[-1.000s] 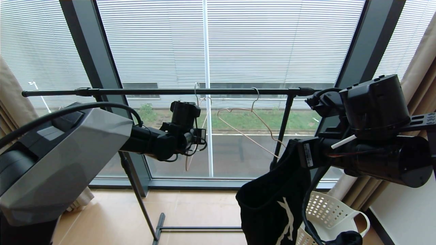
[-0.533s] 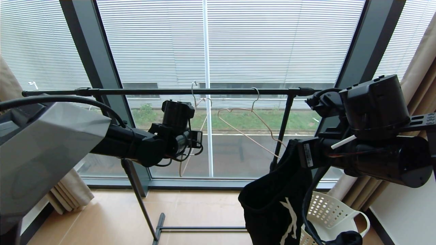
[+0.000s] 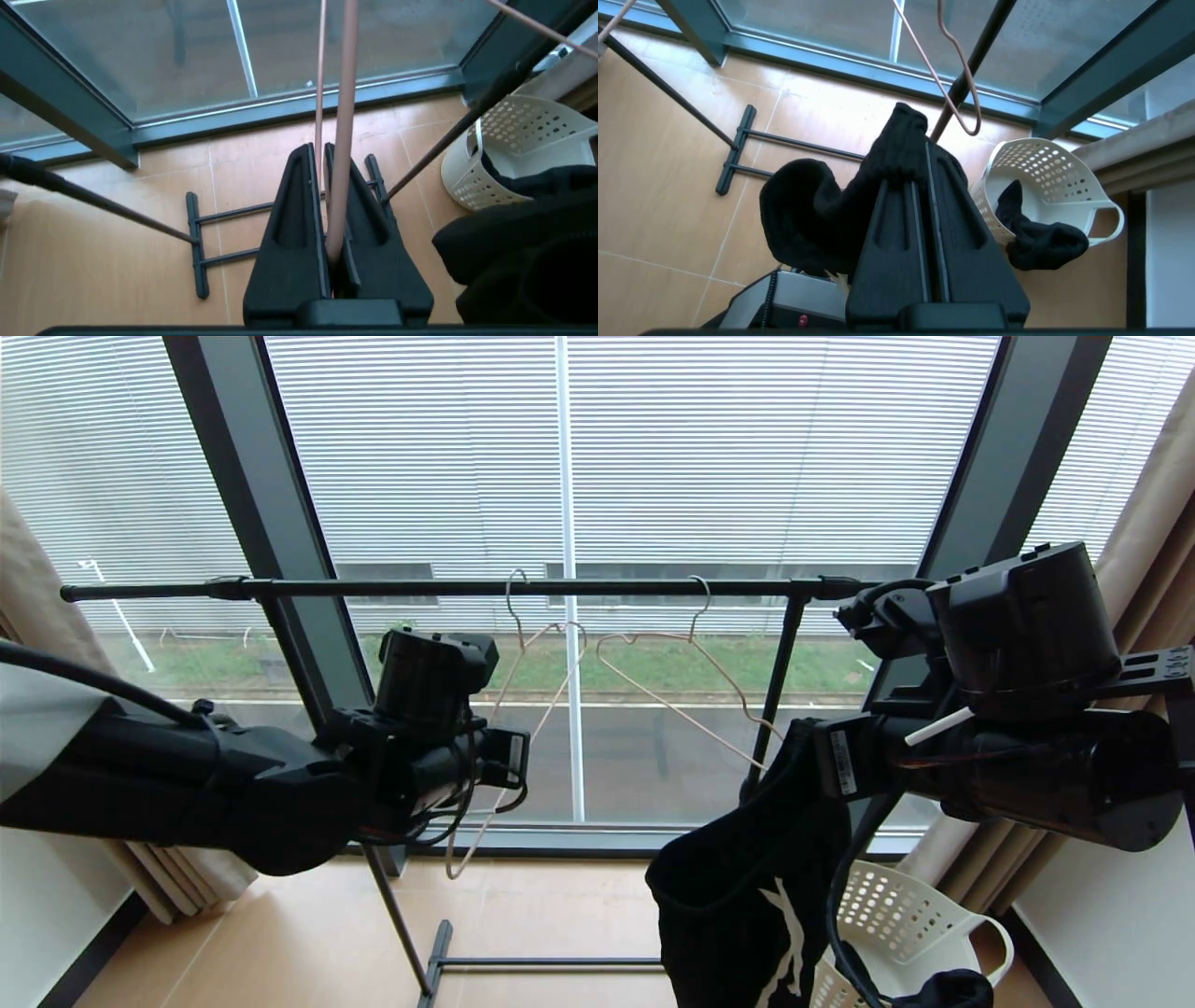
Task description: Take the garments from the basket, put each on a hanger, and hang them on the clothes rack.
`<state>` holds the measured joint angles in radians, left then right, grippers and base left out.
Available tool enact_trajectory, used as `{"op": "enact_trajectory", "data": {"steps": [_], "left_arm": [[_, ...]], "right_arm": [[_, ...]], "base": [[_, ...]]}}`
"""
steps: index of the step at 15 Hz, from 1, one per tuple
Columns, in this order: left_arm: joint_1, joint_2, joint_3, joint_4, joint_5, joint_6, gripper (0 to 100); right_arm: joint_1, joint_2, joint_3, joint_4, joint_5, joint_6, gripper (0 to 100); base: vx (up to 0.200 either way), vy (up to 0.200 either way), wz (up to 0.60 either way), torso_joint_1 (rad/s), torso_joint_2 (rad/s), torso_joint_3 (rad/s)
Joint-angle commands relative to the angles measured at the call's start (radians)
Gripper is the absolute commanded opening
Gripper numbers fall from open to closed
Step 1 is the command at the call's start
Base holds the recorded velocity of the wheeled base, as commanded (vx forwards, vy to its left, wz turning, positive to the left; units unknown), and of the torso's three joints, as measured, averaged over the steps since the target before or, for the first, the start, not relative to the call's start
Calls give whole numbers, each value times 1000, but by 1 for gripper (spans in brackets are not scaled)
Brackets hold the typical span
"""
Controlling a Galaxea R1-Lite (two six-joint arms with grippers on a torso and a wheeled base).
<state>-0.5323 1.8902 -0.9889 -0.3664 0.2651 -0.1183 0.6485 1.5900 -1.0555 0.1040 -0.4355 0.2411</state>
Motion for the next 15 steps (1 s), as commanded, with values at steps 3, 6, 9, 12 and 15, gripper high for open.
{"op": "enact_trajectory", "data": {"steps": [3, 6, 9, 12, 15], "left_arm": [[-34, -209, 312, -126, -78, 9, 0], [-44, -240, 579, -378, -193, 92, 0], [-44, -214, 782, -645, -337, 190, 0], [-61, -181, 877, -804, -392, 223, 0], [-101, -178, 895, -859, -437, 232, 0]], "right_arm": [[14, 2, 5, 0, -5, 0, 0], [19, 33, 9, -1, -94, -14, 0], [19, 38, 25, -1, -131, -26, 0], [17, 45, 25, -3, -146, -45, 0], [13, 59, 25, -3, -164, -46, 0]], "base": [[0, 0, 0, 0, 0, 0], [0, 0, 0, 0, 0, 0], [0, 0, 0, 0, 0, 0], [0, 0, 0, 0, 0, 0], [0, 0, 0, 0, 0, 0]]}}
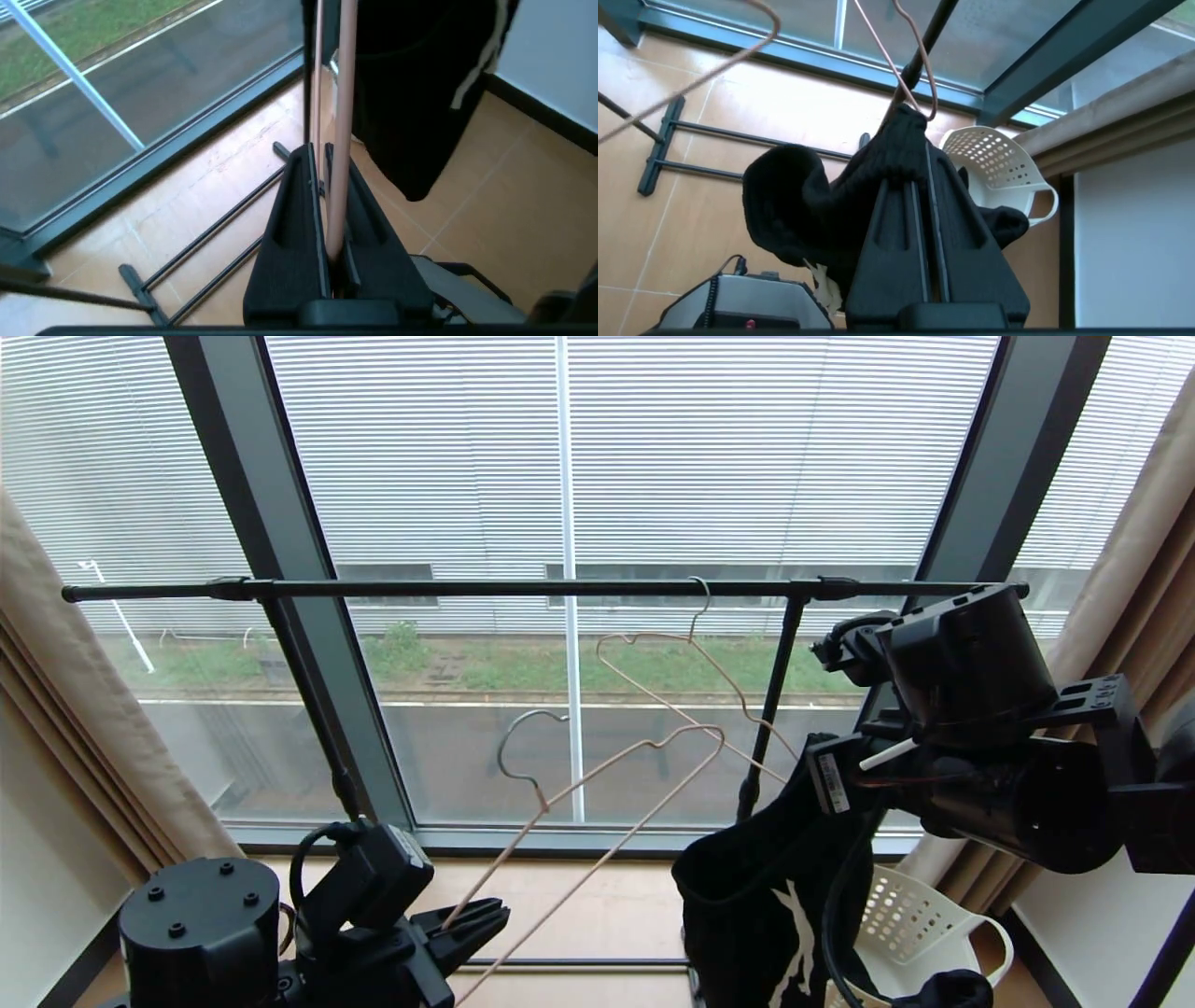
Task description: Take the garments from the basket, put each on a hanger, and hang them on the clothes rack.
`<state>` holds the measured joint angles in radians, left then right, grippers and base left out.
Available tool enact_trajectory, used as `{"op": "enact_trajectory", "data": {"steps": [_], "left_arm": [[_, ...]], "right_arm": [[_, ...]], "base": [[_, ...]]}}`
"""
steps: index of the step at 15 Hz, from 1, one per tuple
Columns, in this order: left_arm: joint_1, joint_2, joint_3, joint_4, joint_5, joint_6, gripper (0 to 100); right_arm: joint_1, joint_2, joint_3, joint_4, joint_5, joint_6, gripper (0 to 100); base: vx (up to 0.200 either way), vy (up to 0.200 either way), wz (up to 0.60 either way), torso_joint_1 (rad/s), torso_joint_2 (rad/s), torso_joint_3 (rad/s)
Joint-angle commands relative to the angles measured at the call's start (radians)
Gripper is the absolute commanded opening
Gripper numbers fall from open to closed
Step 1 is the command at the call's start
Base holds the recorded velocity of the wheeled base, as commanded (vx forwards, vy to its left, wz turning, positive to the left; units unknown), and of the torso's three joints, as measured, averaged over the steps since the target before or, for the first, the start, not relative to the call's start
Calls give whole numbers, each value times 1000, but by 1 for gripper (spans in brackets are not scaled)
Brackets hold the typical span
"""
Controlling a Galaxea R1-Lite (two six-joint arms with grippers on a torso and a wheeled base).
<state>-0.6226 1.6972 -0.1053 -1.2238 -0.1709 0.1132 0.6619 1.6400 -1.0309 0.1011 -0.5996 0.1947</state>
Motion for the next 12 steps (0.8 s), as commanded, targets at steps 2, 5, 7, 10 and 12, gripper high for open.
{"op": "enact_trajectory", "data": {"steps": [2, 5, 7, 10, 12], "left_arm": [[-19, 15, 15, -2, -2, 20, 0], [-45, 7, 52, -3, -13, 54, 0], [-54, 4, 79, -26, -44, 75, 0], [-75, 10, 85, -56, -67, 105, 0], [-85, 15, 73, -56, -67, 105, 0]], "right_arm": [[-8, 11, 0, 2, 0, -1, 0], [-47, 4, 2, 0, 0, -34, 0], [-70, 6, 2, 0, 0, -44, 0], [-70, 9, 0, 0, 0, -43, 0], [-65, 7, 3, -1, 1, -43, 0]], "base": [[0, 0, 0, 0, 0, 0], [0, 0, 0, 0, 0, 0], [0, 0, 0, 0, 0, 0], [0, 0, 0, 0, 0, 0], [0, 0, 0, 0, 0, 0]]}}
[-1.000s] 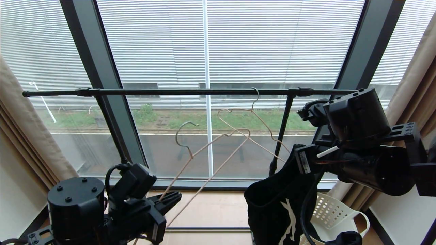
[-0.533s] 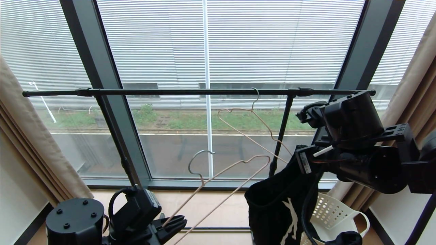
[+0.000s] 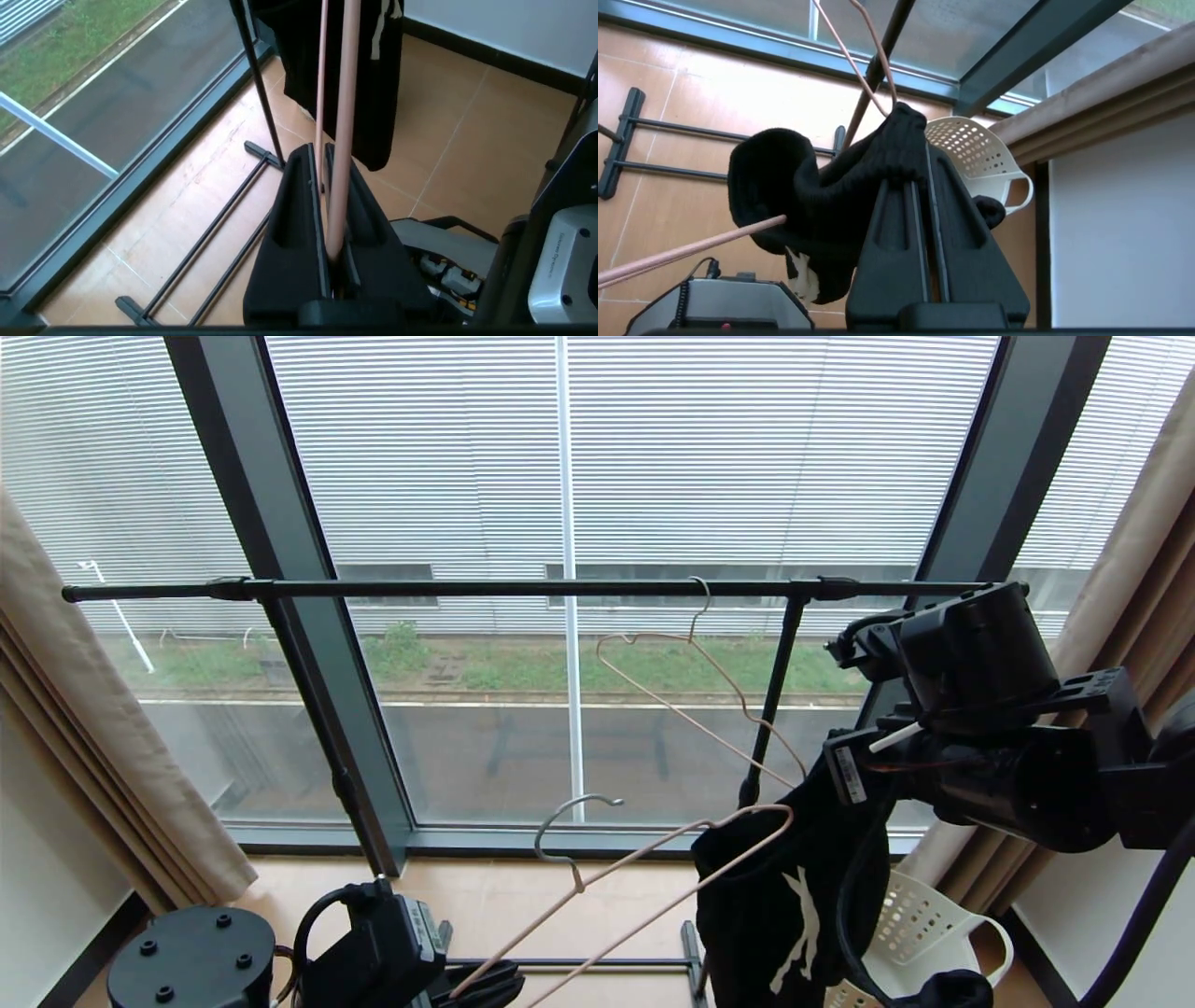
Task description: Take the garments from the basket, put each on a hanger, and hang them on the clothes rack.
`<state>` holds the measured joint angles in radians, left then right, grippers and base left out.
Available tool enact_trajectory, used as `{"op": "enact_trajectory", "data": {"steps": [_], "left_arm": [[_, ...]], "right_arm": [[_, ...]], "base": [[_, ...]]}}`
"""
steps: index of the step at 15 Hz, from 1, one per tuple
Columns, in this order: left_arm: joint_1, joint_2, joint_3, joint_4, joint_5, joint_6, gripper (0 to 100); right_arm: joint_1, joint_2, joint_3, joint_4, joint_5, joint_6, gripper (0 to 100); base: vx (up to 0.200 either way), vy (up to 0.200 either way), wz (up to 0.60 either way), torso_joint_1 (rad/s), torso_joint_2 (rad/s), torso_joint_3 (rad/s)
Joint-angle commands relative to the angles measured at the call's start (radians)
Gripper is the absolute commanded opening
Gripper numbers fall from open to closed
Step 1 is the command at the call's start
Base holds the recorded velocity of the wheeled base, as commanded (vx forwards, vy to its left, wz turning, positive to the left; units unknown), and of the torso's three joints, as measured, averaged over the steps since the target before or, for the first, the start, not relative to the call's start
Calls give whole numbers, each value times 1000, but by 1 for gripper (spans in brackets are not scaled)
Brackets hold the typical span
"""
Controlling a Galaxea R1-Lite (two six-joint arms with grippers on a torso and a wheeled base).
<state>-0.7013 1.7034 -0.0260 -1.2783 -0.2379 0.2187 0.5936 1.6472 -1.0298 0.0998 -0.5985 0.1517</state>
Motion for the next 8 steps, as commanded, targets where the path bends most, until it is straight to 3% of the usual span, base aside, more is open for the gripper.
{"op": "enact_trajectory", "data": {"steps": [1, 8], "left_arm": [[-10, 18, -11, -1, 0, -1, 0], [-9, 44, -51, -3, 3, -7, 0]], "right_arm": [[12, 0, 7, 0, 0, 0, 0], [87, 2, 28, -3, -3, 5, 0]], "base": [[0, 0, 0, 0, 0, 0], [0, 0, 0, 0, 0, 0]]}}
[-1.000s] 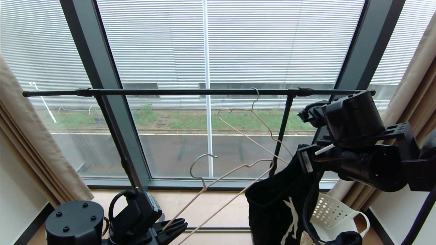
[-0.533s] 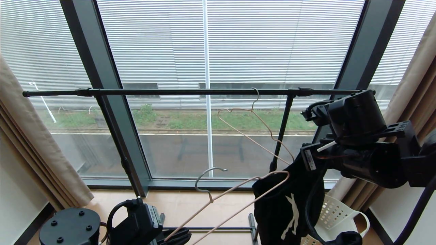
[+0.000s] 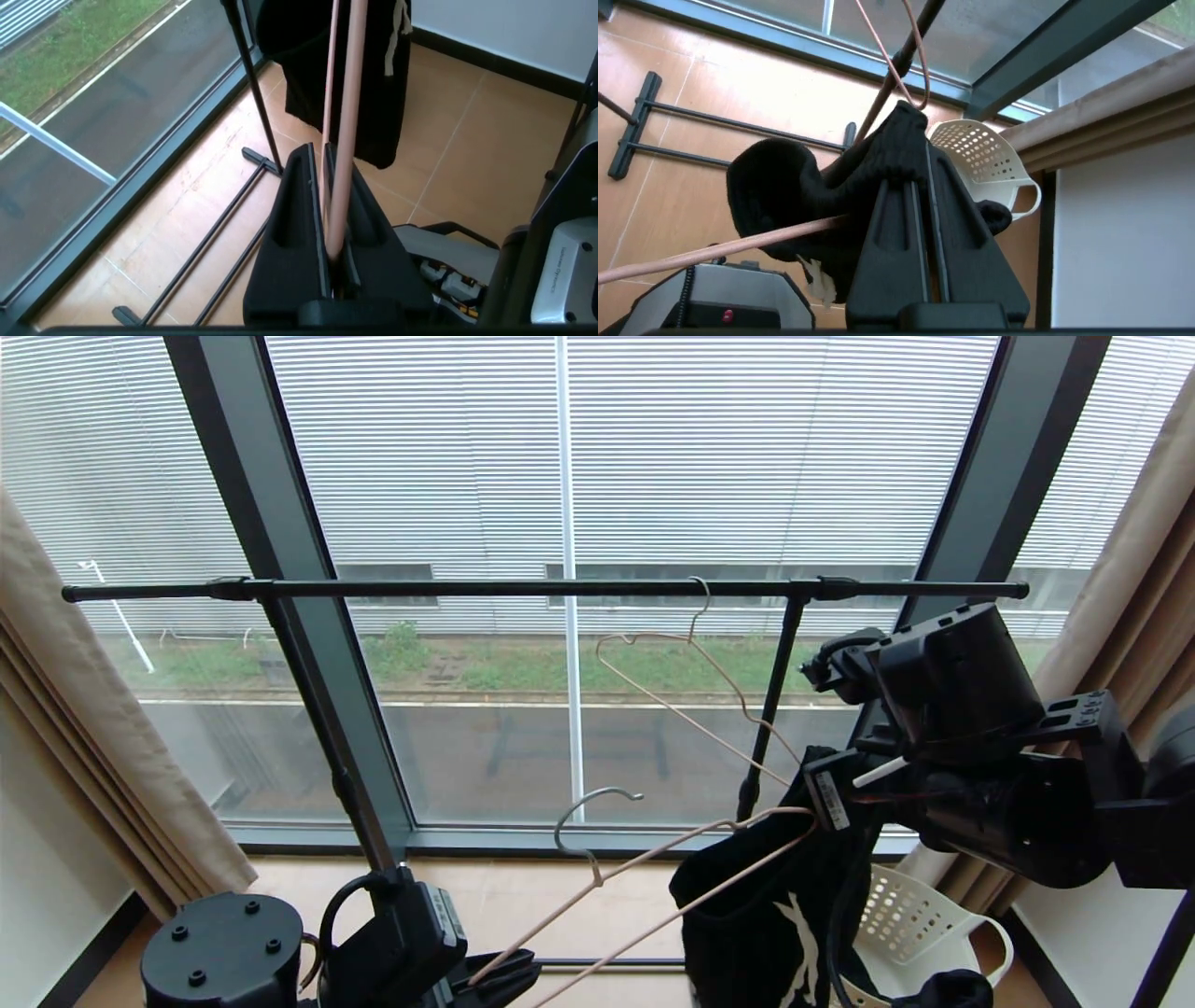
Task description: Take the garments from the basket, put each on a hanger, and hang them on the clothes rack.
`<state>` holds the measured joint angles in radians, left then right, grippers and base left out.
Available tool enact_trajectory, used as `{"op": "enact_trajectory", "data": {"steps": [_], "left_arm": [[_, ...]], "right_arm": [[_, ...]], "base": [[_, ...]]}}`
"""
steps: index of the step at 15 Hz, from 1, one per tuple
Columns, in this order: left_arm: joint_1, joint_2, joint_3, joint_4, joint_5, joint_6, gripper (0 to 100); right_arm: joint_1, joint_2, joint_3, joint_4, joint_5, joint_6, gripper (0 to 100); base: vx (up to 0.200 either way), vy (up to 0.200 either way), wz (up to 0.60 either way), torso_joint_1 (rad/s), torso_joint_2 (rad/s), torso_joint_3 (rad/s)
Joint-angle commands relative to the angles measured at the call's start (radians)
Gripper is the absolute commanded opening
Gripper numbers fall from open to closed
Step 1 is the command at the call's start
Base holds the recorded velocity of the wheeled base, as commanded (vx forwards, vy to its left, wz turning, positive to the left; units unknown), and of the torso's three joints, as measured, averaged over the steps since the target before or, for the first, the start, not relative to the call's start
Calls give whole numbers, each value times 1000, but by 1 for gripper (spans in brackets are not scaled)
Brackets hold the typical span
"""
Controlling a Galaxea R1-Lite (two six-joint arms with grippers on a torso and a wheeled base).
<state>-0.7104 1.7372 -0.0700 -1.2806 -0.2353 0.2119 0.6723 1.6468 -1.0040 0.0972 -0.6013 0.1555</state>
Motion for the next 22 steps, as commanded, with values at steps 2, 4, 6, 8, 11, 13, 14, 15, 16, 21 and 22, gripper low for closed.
{"op": "enact_trajectory", "data": {"steps": [2, 4, 6, 8, 11, 13, 14, 15, 16, 21, 22], "left_arm": [[-1, 15, -13, 0, -1, 0, 0], [-1, 36, -24, 0, 1, 0, 0], [0, 61, -28, -5, 2, 0, 0], [5, 71, -31, -5, 4, -2, 0], [6, 84, -42, -5, 4, -3, 0], [6, 84, -48, -6, 4, -3, 0], [6, 84, -48, -6, 5, -3, 0], [6, 85, -48, -5, 5, -3, 0], [6, 90, -50, -6, 5, -3, 0], [6, 125, -53, -55, 7, -11, 0], [6, 145, -51, -80, 7, -11, 0]], "right_arm": [[26, 5, 2, -1, 1, 2, 0], [41, 2, 2, -1, 1, 2, 0], [84, -15, 5, -1, -23, 4, 0], [128, -35, 10, -1, -35, 4, 0], [214, -62, 10, -1, -35, 9, 0], [268, -61, 2, -1, -37, 48, 0], [283, -61, 1, -1, -40, 59, 0], [309, -58, -5, -5, -37, 70, 0], [329, -50, -1, -34, -37, 71, 0], [392, -27, 13, -123, -40, 91, 0], [408, -19, 5, -129, -40, 130, 0]], "base": [[0, 0, 0, 0, 0, 0], [0, 0, 0, 0, 0, 0], [0, 0, 0, 0, 0, 0], [0, 0, 0, 0, 0, 0], [0, 0, 0, 0, 0, 0], [0, 0, 0, 0, 0, 0], [0, 0, 0, 0, 0, 0], [0, 0, 0, 0, 0, 0], [0, 0, 0, 0, 0, 0], [0, 0, 0, 0, 0, 0], [0, 0, 0, 0, 0, 0]]}}
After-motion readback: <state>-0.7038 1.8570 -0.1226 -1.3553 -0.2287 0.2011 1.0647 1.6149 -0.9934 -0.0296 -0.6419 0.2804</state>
